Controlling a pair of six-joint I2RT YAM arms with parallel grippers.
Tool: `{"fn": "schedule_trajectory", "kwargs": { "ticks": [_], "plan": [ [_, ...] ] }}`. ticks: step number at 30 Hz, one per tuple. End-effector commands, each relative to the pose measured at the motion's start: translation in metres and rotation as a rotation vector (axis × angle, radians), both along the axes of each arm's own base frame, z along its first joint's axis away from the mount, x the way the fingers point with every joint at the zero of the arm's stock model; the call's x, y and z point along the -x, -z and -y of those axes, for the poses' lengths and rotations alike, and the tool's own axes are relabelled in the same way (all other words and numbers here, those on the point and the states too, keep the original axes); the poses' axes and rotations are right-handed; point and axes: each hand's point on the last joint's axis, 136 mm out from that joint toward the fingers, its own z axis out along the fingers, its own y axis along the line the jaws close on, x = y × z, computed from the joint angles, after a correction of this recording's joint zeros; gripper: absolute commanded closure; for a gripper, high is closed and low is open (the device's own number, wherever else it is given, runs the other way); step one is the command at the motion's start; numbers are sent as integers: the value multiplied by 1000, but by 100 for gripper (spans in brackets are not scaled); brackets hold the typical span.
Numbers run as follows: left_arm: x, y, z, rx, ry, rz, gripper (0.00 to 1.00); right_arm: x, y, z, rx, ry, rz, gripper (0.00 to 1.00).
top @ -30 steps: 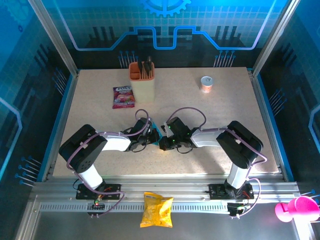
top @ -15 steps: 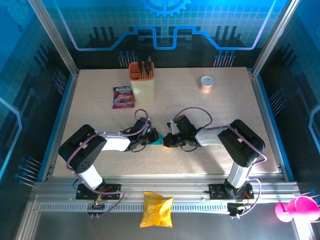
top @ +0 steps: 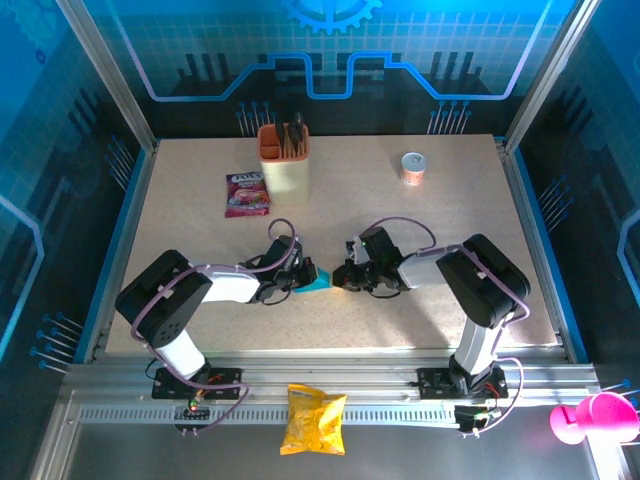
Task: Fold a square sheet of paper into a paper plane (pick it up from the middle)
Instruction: Fourth fold the wing at the center of the table.
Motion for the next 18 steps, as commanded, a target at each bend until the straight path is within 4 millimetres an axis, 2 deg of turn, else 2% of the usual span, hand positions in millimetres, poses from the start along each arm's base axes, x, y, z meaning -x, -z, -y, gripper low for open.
{"fn": "schedule_trajectory", "kwargs": {
  "ticks": [1, 4, 8, 14, 18],
  "plan": [
    [12, 17, -24, -79, -65, -79, 100, 15, 14, 38, 157, 96, -51, 100],
    [14, 20, -27, -80, -81, -91, 100, 11, -4, 42, 185, 125, 20, 100],
    [16, 20, -27, -73, -84, -95, 100, 6, -26, 23, 152, 100, 100, 100],
    [17, 21, -28, -70, -85, -99, 100, 1, -33, -17, 117, 39, 139, 100],
    [18, 21, -27, -64, -81, -99, 100, -4, -30, -33, 117, 29, 142, 100]
  ]
}}
